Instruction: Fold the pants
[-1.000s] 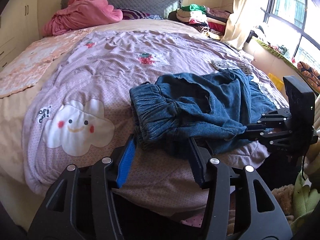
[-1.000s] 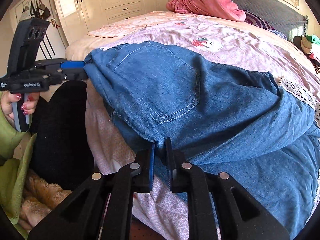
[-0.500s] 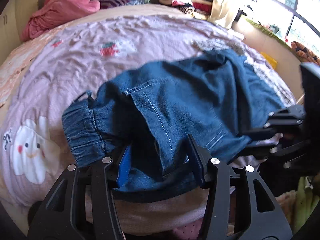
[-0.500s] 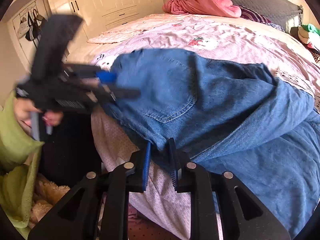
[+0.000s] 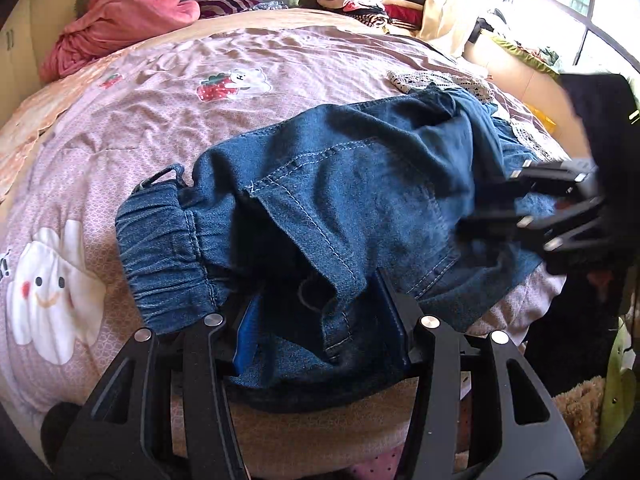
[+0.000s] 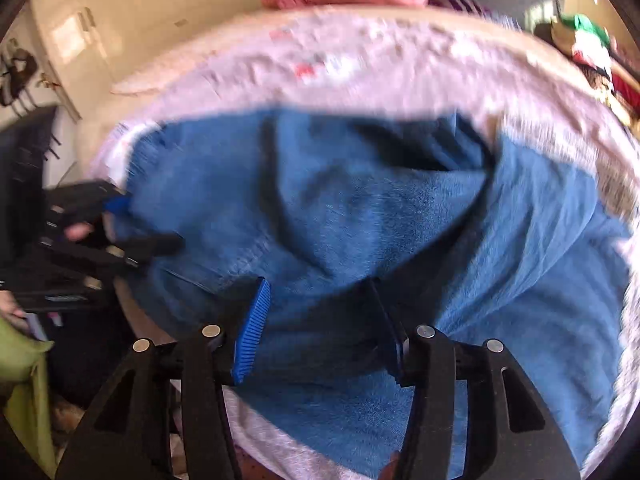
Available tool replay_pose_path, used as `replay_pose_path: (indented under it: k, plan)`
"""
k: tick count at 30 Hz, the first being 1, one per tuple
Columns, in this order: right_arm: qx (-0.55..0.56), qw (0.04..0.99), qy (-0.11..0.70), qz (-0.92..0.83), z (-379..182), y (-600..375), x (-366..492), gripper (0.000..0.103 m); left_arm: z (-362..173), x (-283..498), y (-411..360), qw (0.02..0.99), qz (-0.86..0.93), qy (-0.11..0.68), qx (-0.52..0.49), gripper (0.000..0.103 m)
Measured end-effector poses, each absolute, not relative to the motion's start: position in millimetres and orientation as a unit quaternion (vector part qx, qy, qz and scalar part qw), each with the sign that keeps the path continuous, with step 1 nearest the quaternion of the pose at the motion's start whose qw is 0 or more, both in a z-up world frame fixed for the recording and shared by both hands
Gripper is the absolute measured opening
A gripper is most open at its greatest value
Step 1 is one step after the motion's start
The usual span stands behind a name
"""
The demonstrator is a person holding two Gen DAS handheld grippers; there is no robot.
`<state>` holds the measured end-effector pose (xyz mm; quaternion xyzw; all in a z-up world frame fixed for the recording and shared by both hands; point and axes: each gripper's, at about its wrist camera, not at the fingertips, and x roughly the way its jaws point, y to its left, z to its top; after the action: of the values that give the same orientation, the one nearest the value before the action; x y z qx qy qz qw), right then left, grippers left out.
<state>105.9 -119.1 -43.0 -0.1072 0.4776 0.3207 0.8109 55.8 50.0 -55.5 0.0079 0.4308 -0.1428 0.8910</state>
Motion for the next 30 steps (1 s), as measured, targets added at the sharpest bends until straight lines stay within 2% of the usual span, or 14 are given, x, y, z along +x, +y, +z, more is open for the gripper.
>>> replay_pose_path:
  k: [4, 8, 13, 15, 17, 19, 24, 30]
  plan:
    - [-0.081, 0.816, 0.472, 0.324, -43, -125, 106, 0.052, -54, 54, 51, 0.896, -0.14, 0.422, 0.0, 0.043]
    - [-0.029, 0.823, 0.449, 0.348, -15, -142, 104, 0.052, -31, 45, 54, 0.902, -0.142, 0.407, -0.017, 0.044]
    - [-0.019, 0.85, 0.414, 0.326, 19, -168, 97, 0.064, 7, 30, 55, 0.918, -0.142, 0.371, -0.02, 0.054]
    - [-0.022, 0.859, 0.409, 0.309, 25, -175, 98, 0.068, 18, 31, 50, 0.92, -0.148, 0.362, -0.018, 0.064]
    - [-0.02, 0.864, 0.405, 0.298, 29, -183, 103, 0.07, 24, 33, 42, 0.921, -0.157, 0.356, -0.013, 0.07]
    - [-0.014, 0.871, 0.399, 0.288, 36, -190, 109, 0.078, 27, 38, 30, 0.92, -0.167, 0.355, -0.006, 0.072]
    - [-0.015, 0.888, 0.381, 0.257, 51, -207, 124, 0.086, 28, 53, 2, 0.91, -0.195, 0.365, -0.004, 0.077]
    - [-0.016, 0.896, 0.376, 0.235, 59, -219, 145, 0.089, 15, 62, -36, 0.889, -0.247, 0.387, -0.002, 0.077]
